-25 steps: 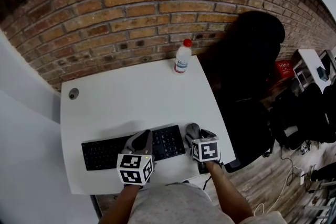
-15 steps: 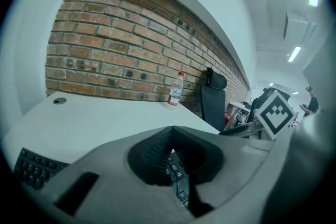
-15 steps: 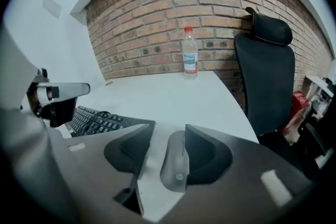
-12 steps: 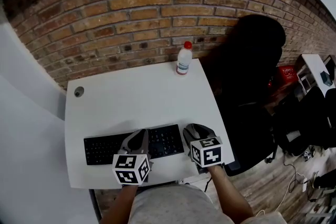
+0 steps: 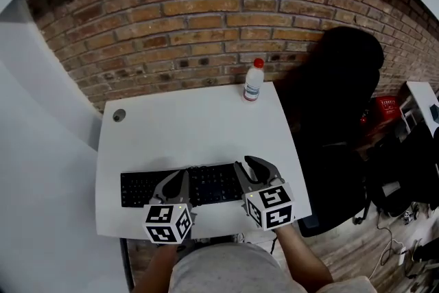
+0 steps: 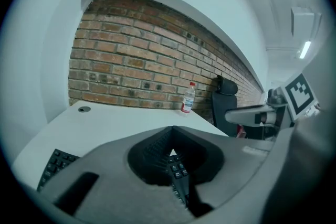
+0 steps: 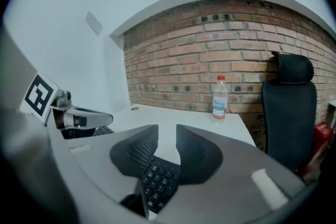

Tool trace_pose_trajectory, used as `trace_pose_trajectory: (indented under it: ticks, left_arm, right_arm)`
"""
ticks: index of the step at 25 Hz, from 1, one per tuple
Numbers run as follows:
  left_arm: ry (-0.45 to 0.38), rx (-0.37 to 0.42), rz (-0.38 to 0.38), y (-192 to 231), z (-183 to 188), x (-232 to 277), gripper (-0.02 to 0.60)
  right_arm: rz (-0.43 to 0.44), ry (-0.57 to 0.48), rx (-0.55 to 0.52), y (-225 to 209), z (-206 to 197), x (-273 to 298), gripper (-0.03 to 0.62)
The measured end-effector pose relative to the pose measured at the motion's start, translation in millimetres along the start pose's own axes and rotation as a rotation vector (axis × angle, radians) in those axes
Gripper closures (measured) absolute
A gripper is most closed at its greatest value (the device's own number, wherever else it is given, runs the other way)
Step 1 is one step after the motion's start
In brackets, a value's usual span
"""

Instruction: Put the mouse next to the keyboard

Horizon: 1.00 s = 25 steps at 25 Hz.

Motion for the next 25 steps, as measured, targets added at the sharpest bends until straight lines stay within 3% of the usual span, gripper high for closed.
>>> trace_pose_trajectory:
  ticks: [9,25]
  left_arm:
    - [-0.023,0.018,0.031,-1.0,1.1,-18.1,0.584]
    - [-0.021,0.006,0.014,-4.5,-3.3,-18.2,0.584]
  right_arm:
    - [0.010,-0.120,-0.070,22.0,18.7,-18.2,0.579]
    - [-0.001,-0.108,-0.075,24.3,10.2,-24.4,0.582]
Point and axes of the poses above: the fingertips, and each gripper's own axes: x forward along the fingers, y to its left, z out of its top, the point moved 1 cm from there along -x, backward along the fingers, and after that the axes turned 11 degrees about y, right-handed, at the moved point
